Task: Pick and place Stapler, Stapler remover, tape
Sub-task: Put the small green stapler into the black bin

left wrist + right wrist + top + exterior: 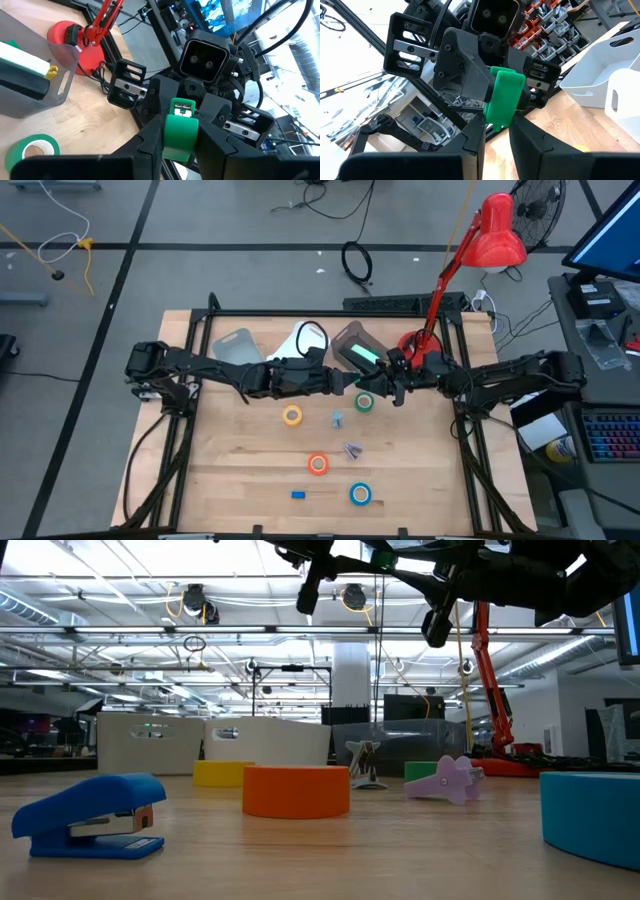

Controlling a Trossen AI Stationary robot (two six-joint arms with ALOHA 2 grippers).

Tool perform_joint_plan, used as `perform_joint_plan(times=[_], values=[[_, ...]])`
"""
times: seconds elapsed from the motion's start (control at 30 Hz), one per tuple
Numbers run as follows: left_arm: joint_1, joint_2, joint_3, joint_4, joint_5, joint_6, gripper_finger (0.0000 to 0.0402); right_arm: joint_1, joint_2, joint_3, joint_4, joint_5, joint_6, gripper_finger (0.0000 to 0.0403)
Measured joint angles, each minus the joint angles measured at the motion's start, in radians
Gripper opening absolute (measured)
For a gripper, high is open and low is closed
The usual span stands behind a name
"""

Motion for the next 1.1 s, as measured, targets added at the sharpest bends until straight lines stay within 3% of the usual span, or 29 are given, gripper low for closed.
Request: perform_joint_plan(times=[0.53,0.9,1.1], values=[[0.009,0.001,0.000,0.007,0.001,0.082,0.0100,0.000,0.000,0.000,0.002,0.009,0.002,0.0059],[0.033,0.003,-0.001,0.003,0.010,0.081,0.0218,-0.001,0.001,0.001,0.009,0.035,0.001,0.0059],[0.056,0.000,-0.001,0.004,0.031,0.102,0.0254,-0.001,0.001,0.001,0.004,0.037,0.002,0.0059]])
